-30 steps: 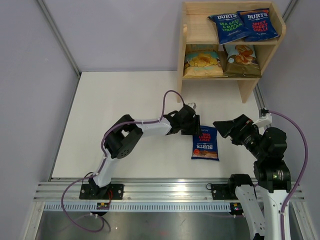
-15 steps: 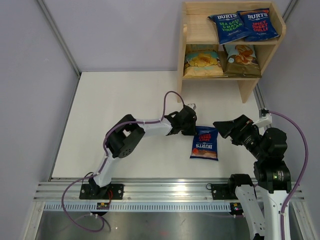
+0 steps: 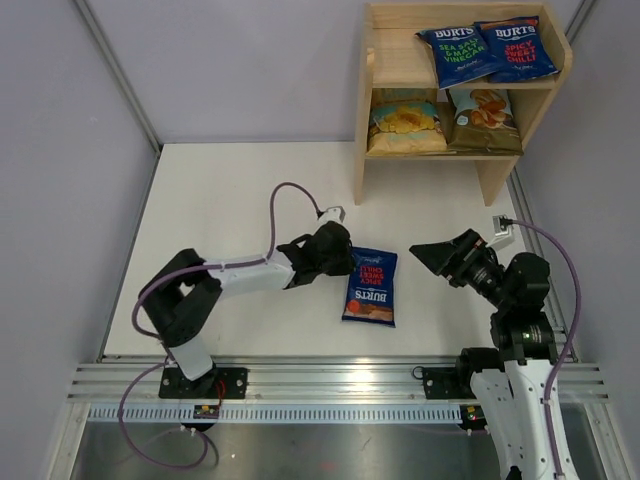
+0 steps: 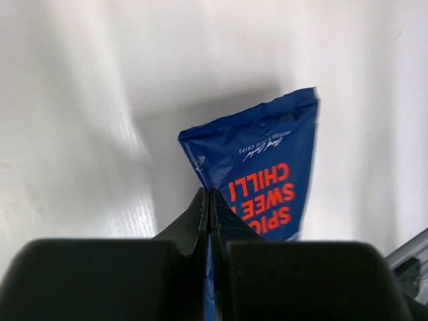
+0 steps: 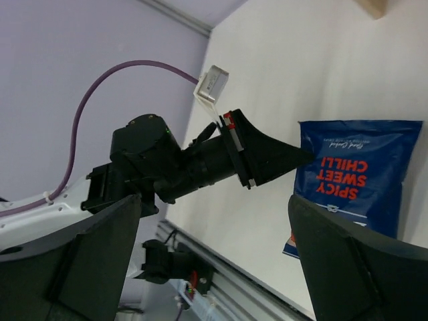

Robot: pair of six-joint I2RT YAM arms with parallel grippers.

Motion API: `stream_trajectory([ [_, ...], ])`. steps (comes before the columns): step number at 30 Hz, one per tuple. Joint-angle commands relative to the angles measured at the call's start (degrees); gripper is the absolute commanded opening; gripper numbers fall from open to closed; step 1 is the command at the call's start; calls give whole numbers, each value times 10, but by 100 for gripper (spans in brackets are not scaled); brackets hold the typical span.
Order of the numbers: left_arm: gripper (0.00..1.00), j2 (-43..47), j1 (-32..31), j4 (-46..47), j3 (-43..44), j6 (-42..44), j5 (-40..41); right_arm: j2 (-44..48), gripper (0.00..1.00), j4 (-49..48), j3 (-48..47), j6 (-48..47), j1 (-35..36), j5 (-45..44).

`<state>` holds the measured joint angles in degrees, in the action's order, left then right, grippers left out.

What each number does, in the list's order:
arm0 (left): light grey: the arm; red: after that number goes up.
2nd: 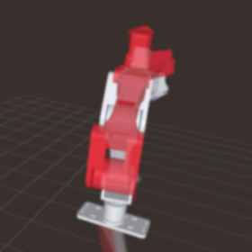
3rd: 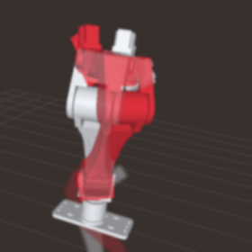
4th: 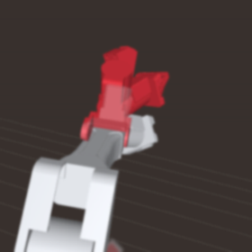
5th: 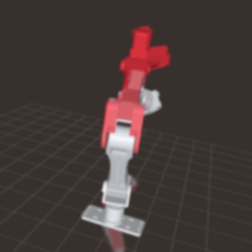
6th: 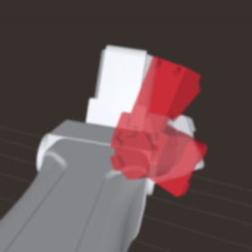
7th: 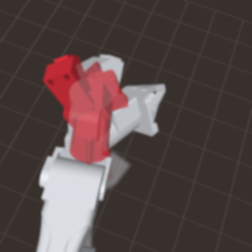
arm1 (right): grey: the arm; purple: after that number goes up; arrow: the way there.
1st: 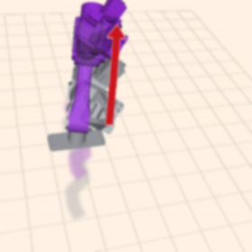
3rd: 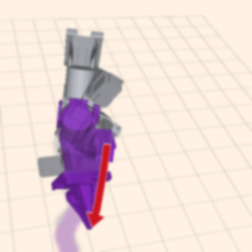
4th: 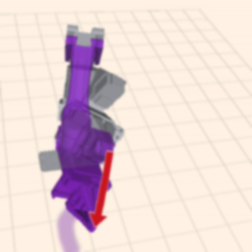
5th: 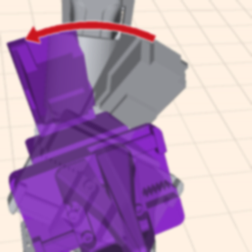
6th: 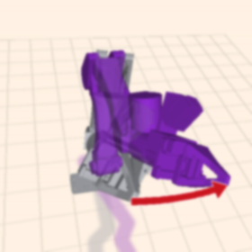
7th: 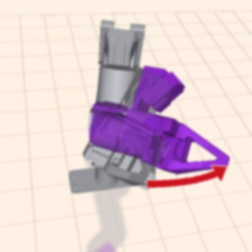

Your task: Place and organize the chips bags onto the shelf

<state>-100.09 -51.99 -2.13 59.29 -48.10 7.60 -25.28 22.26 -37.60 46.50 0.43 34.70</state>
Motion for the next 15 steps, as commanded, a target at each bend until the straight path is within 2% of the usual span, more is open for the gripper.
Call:
stream_trajectory([
  [1,0,102,8,58,-25,-1,71,-23,99,-225,71,104,0,116],
  [5,0,174,11,43,-38,18,81,-102,98,-425,138,231,0,156],
  [6,0,204,12,34,-40,24,89,-117,96,-524,166,271,0,156],
  [7,0,205,12,29,-40,27,93,-132,96,-561,175,272,0,152],
  [9,0,247,12,23,-38,39,102,-177,95,-615,180,282,7,136],
  [15,0,346,15,-30,-22,67,100,-305,95,-622,121,146,149,71],
])
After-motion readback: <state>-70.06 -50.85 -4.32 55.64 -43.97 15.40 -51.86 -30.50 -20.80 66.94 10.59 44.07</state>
